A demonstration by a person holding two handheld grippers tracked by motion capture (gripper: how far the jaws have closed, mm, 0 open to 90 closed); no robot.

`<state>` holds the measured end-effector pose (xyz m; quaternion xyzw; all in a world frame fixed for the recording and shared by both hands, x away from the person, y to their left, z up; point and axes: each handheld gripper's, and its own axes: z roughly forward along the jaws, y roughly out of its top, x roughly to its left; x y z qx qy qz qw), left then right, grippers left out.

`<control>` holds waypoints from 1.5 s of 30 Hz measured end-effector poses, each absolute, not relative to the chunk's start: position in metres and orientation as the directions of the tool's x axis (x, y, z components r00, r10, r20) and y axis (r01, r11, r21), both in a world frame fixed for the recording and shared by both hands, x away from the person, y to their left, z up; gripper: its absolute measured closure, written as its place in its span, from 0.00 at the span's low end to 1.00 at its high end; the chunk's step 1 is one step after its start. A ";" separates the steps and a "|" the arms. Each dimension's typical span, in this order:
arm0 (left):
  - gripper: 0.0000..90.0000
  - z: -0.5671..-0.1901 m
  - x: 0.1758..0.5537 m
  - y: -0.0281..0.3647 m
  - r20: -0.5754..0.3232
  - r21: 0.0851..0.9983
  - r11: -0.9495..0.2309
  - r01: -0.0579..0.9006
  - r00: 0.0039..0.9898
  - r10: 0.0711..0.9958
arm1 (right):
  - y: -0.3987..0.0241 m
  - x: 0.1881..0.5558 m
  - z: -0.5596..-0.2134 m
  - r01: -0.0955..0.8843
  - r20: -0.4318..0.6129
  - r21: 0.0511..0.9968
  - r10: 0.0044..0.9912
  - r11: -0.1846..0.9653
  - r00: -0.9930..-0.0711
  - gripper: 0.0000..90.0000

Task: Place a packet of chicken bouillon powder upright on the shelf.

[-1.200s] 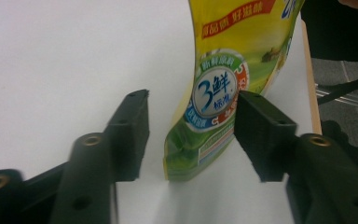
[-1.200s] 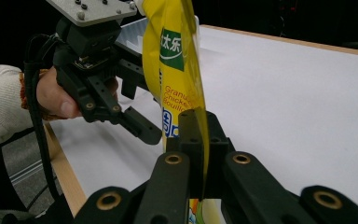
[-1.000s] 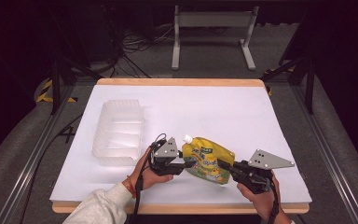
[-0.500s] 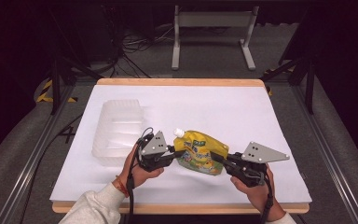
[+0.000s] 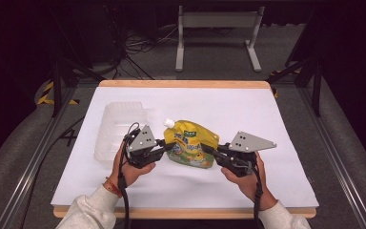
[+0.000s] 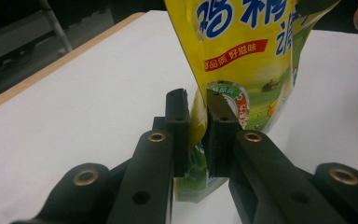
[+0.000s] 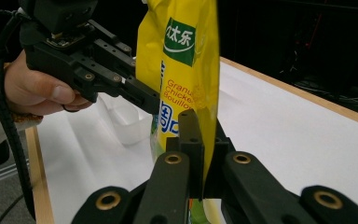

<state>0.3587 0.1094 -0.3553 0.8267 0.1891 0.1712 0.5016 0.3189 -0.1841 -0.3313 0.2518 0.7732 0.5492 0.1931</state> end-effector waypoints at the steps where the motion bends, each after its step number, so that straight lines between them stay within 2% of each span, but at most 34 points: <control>1: 0.92 -0.354 0.358 0.113 0.098 0.897 -0.421 0.138 0.864 0.493 | -0.182 0.321 -0.331 0.179 -0.017 0.947 0.600 0.266 -0.800 1.00; 14: 0.98 -0.347 0.364 0.140 0.092 0.913 -0.382 0.147 0.835 0.542 | -0.155 0.346 -0.326 0.172 -0.025 0.943 0.577 0.284 -0.816 1.00; 31: 0.98 -0.335 0.371 0.186 0.132 0.926 -0.351 0.136 0.756 0.641 | -0.104 0.371 -0.314 0.129 -0.050 0.951 0.549 0.281 -0.834 1.00; 45: 0.99 -0.336 0.389 0.216 0.125 0.942 -0.307 0.134 0.710 0.693 | -0.066 0.397 -0.310 0.098 -0.071 0.956 0.542 0.276 -0.837 1.00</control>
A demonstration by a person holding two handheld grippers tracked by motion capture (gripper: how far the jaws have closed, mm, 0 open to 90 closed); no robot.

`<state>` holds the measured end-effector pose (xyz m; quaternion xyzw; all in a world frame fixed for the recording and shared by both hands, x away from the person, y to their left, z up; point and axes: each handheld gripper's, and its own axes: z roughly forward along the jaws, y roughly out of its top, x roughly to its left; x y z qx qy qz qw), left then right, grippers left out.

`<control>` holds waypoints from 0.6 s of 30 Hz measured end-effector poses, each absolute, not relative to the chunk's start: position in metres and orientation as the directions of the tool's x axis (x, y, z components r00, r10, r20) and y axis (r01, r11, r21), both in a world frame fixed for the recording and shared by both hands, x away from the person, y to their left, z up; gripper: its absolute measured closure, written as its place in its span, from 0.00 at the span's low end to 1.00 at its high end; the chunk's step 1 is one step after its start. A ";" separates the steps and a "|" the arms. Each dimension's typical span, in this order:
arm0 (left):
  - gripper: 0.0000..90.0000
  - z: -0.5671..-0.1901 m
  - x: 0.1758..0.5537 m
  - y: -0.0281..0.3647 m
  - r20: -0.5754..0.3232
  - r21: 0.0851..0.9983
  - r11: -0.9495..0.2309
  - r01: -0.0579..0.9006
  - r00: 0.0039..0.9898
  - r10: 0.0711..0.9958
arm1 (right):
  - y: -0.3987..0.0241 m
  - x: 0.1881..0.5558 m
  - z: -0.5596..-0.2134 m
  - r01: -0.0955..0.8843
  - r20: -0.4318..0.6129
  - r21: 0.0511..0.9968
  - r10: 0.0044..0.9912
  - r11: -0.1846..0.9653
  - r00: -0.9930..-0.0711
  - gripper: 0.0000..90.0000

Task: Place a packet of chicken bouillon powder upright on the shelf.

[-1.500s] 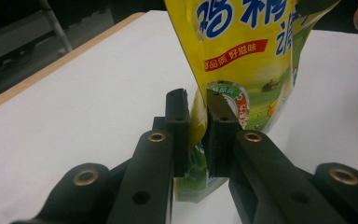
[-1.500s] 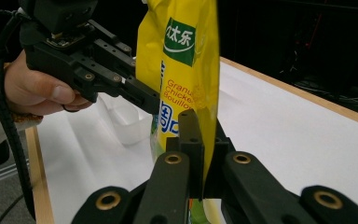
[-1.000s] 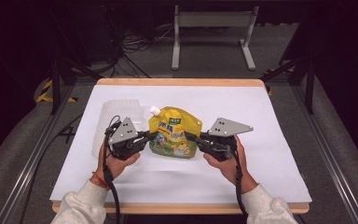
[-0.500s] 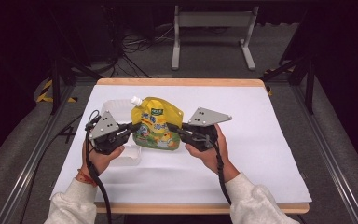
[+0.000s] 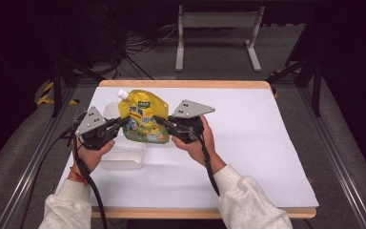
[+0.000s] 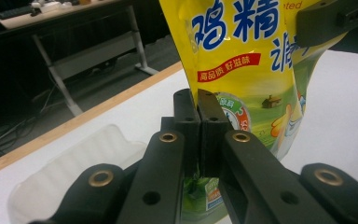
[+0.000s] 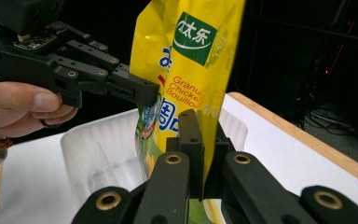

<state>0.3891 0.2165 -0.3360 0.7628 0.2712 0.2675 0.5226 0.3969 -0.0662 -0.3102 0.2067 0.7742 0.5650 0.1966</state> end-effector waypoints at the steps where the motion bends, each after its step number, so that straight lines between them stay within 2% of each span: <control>1: 0.99 -0.336 0.392 0.219 0.127 0.942 -0.308 0.137 0.702 0.700 | -0.064 0.398 -0.311 0.096 -0.073 0.956 0.543 0.276 -0.836 1.00; 18: 0.98 -0.348 0.413 0.245 0.103 0.947 -0.273 0.169 0.646 0.756 | -0.028 0.428 -0.323 0.112 -0.054 0.957 0.541 0.269 -0.839 1.00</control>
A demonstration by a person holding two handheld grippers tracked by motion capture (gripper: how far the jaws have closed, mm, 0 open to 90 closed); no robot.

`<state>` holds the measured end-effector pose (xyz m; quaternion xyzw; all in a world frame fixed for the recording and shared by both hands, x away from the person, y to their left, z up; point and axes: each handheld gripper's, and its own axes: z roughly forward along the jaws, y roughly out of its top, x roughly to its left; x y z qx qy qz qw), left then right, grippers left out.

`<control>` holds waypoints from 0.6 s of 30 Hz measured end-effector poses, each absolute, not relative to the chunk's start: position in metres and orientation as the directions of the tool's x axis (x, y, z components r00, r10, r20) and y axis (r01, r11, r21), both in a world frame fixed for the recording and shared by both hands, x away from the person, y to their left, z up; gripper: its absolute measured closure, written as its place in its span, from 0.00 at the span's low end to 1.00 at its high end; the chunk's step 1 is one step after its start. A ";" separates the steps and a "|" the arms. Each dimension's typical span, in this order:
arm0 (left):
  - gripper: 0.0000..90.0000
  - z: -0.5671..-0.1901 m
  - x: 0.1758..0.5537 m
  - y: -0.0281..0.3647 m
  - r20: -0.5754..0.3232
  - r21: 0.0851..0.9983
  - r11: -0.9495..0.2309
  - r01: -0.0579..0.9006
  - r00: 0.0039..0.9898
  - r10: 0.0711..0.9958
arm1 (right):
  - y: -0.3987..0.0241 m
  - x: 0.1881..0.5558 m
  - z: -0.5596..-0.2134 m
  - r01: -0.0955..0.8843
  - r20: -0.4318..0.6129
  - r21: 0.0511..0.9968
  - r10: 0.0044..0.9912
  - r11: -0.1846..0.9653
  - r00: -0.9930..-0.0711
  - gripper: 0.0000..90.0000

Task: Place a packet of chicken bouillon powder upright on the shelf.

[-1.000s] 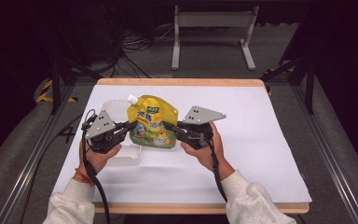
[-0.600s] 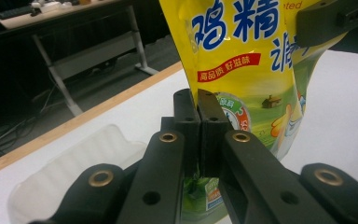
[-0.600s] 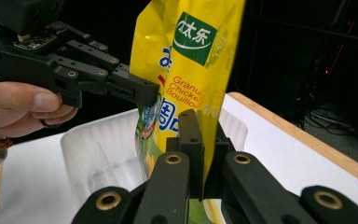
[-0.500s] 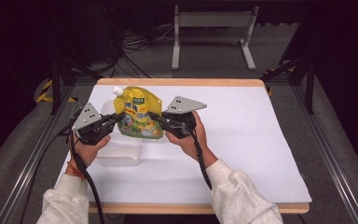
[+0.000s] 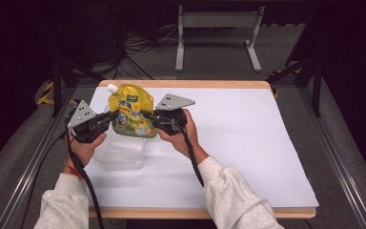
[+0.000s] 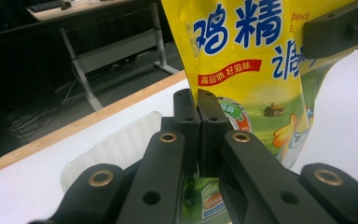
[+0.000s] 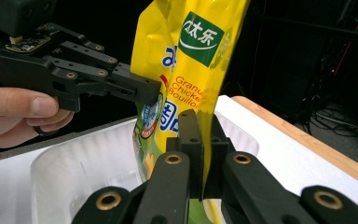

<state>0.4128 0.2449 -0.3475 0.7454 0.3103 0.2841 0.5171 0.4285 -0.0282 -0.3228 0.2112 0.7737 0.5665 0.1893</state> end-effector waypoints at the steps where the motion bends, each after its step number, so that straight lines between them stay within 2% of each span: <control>1: 0.98 -0.348 0.414 0.246 0.101 0.948 -0.270 0.170 0.643 0.759 | -0.026 0.430 -0.324 0.115 -0.051 0.956 0.540 0.269 -0.840 1.00; 18: 0.98 -0.355 0.424 0.262 0.072 0.960 -0.220 0.171 0.610 0.789 | -0.003 0.446 -0.331 0.110 -0.062 0.953 0.537 0.283 -0.841 1.00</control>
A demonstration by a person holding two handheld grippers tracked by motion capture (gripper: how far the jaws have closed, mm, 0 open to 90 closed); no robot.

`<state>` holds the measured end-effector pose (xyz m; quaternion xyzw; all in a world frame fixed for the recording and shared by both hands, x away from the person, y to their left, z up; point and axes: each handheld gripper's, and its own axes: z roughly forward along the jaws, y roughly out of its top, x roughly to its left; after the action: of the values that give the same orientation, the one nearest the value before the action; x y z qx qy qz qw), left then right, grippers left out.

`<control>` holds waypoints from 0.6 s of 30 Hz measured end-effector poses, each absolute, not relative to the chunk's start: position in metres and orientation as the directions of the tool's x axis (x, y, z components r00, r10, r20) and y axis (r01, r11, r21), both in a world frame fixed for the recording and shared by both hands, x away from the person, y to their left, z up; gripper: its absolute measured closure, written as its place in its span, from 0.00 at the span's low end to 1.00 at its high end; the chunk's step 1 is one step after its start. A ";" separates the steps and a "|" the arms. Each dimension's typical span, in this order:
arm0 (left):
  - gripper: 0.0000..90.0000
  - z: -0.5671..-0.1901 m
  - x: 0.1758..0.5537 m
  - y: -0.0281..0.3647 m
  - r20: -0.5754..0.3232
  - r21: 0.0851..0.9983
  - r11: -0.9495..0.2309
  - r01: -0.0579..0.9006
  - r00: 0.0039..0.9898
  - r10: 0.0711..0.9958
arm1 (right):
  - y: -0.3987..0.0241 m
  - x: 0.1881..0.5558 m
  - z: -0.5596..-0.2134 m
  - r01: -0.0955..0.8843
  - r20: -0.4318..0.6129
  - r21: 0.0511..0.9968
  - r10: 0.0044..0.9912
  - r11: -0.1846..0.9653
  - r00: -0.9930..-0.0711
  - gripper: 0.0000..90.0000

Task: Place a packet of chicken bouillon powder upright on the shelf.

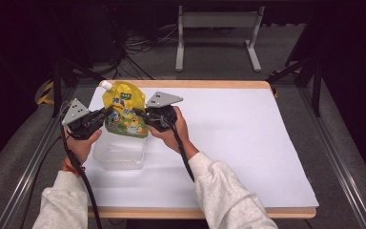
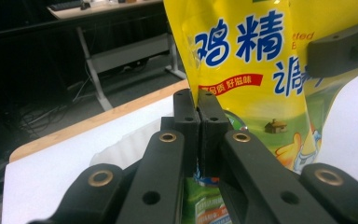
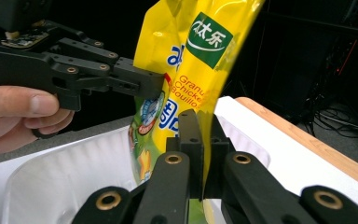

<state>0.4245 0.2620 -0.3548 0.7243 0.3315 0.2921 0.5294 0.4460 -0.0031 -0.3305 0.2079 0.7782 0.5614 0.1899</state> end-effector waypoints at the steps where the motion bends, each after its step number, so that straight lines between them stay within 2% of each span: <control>1: 0.98 -0.355 0.425 0.263 0.064 0.963 -0.210 0.171 0.609 0.791 | -0.002 0.447 -0.330 0.107 -0.068 0.952 0.538 0.286 -0.840 1.00; 7: 0.99 -0.357 0.425 0.267 0.049 0.970 -0.181 0.161 0.601 0.798 | 0.003 0.453 -0.326 0.083 -0.095 0.952 0.541 0.296 -0.836 1.00; 18: 0.98 -0.366 0.428 0.271 0.043 0.961 -0.196 0.194 0.596 0.802 | 0.008 0.455 -0.340 0.117 -0.051 0.955 0.537 0.274 -0.842 1.00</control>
<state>0.4277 0.2714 -0.3662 0.7184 0.3464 0.2860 0.5311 0.4545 0.0084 -0.3396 0.2105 0.7761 0.5645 0.1861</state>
